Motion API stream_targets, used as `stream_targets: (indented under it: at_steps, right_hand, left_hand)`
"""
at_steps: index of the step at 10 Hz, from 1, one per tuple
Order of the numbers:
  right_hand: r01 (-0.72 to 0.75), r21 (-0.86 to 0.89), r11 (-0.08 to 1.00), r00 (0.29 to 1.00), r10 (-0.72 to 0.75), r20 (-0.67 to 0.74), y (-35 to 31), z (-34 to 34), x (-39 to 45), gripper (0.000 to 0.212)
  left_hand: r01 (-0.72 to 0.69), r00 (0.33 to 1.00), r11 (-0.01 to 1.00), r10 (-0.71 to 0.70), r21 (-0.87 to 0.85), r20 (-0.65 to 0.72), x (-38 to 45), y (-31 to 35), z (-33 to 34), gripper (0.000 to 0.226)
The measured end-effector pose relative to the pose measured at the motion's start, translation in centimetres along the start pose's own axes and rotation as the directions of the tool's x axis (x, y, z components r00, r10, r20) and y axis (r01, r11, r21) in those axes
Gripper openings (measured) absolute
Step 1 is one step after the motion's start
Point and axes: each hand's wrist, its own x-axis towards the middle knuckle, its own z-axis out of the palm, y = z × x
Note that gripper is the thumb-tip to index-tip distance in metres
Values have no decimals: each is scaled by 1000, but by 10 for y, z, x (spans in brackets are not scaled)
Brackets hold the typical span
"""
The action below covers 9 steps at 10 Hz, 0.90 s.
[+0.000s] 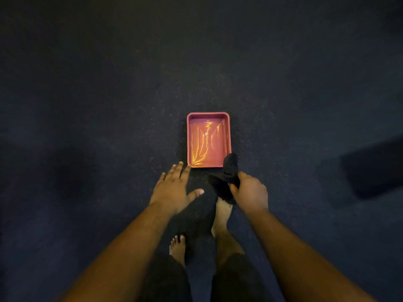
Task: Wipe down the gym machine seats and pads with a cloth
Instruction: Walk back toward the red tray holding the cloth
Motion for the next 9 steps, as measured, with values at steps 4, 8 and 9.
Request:
stream_targets:
  at_steps: [4, 8, 9]
  right_hand:
    - [37, -102, 994, 997, -31, 65, 43, 169, 297, 23]
    - [50, -64, 997, 972, -34, 231, 33, 181, 303, 70]
    - [54, -47, 997, 966, -40, 254, 26, 151, 277, 72]
  left_hand:
    - [51, 985, 998, -54, 26, 161, 276, -55, 129, 97]
    - [8, 981, 997, -22, 72, 192, 305, -72, 110, 97]
    - [13, 981, 998, -26, 68, 191, 280, -65, 78, 97]
